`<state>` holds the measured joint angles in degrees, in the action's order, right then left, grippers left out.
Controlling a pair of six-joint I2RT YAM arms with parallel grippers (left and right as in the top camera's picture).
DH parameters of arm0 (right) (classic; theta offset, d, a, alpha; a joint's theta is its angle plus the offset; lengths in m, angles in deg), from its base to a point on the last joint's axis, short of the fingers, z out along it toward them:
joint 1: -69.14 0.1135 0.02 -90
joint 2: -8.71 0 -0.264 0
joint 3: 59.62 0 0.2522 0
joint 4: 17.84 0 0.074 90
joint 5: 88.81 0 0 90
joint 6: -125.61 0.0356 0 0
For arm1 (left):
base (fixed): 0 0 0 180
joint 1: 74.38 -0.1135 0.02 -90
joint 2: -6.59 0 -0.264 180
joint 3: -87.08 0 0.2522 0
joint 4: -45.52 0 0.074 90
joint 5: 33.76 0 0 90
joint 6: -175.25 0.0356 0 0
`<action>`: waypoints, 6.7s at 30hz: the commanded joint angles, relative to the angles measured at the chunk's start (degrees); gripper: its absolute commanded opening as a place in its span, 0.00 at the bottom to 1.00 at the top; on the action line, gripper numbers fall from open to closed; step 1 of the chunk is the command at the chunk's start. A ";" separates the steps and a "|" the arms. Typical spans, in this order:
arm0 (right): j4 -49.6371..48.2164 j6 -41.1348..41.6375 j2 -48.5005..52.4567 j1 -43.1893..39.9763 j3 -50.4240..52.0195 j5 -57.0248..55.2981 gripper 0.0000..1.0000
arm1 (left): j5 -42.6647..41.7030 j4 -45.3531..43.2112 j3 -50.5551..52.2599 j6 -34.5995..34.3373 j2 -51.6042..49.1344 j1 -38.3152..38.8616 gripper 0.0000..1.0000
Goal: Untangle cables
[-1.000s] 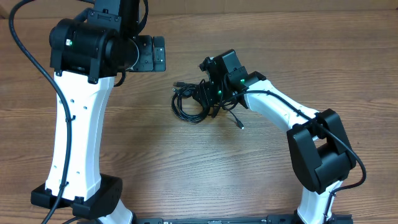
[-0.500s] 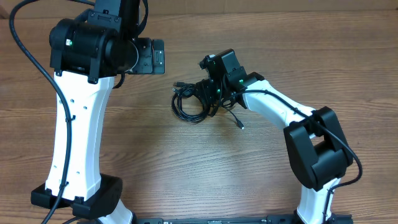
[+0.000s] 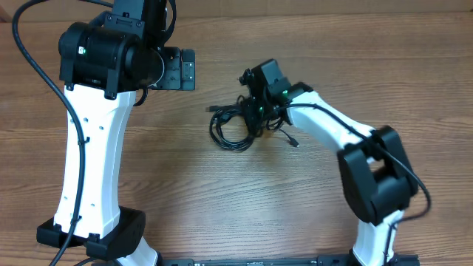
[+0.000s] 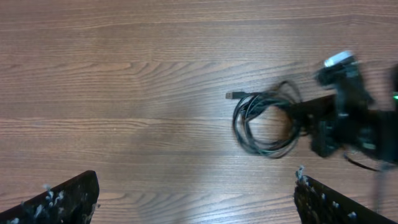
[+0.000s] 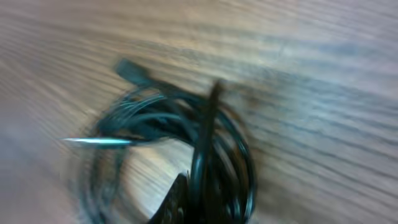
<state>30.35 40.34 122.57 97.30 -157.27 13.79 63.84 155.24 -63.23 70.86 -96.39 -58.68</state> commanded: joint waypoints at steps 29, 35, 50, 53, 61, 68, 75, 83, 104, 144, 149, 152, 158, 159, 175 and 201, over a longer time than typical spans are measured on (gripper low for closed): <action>4.39 -0.74 -28.70 3.78 -14.69 -25.66 0.04 | 0.37 0.07 -0.55 2.82 1.42 -0.04 1.00; -9.77 -6.54 -27.34 0.00 -13.33 -35.52 0.04 | 0.28 -0.11 -0.55 2.80 1.42 -0.02 1.00; -1.14 -3.28 -30.45 2.69 -13.14 -29.64 0.04 | -17.77 -10.05 -0.42 4.17 -3.50 0.11 1.00; -1.11 -3.28 -31.26 2.69 -13.14 -29.64 0.04 | -22.99 -12.13 -0.42 5.77 -7.34 0.11 1.00; -1.14 -3.28 -36.13 2.73 -13.16 -28.74 0.04 | -30.40 -14.95 -0.42 7.96 -16.81 0.20 1.00; -0.24 -3.30 -38.77 2.73 -13.14 -28.44 0.04 | -38.58 -19.32 -0.42 10.62 -20.96 1.77 1.00; 1.79 -3.30 -38.18 2.62 -13.14 -28.39 0.04 | -61.53 -21.16 -0.44 17.25 -20.63 1.99 1.00; 2.32 -3.30 -38.18 2.62 -13.14 -28.37 0.04 | -66.16 -21.62 -0.46 17.20 -20.59 0.39 1.00; 2.93 -3.30 -37.00 2.62 -13.25 -28.35 0.04 | -46.45 -20.68 -0.44 11.78 -20.79 7.76 1.00; 18.78 25.11 -23.71 -1.16 -13.16 -26.75 0.98 | 1.25 -8.35 -0.46 -1.64 -2.01 -2.75 0.96; 21.44 40.96 -15.85 -2.10 -11.80 -21.86 0.98 | 3.34 -8.35 -0.46 -2.16 3.10 -4.22 1.00; 20.96 46.34 -10.99 -2.21 -10.73 -21.92 0.98 | 3.50 -7.89 -0.46 -1.90 4.35 -4.28 1.00; 13.35 40.22 -2.97 -2.80 -10.54 -21.03 0.93 | 3.32 -5.75 -0.44 -1.90 4.37 -4.28 1.00; 11.08 34.64 -1.57 -2.80 -10.54 -19.98 0.93 | 3.26 -5.60 -0.44 -1.92 4.37 -4.26 1.00; 5.11 33.40 6.60 -2.34 -10.54 -6.95 1.00 | 3.30 -2.99 -0.44 -0.63 4.20 -4.11 1.00; 2.38 -23.28 9.22 -4.39 -10.01 -10.32 0.87 | 3.30 -0.17 -0.44 0.68 4.17 -4.07 1.00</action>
<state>33.89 20.94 129.57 92.73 -167.74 1.38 66.00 155.09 -63.54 70.62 -91.93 -62.88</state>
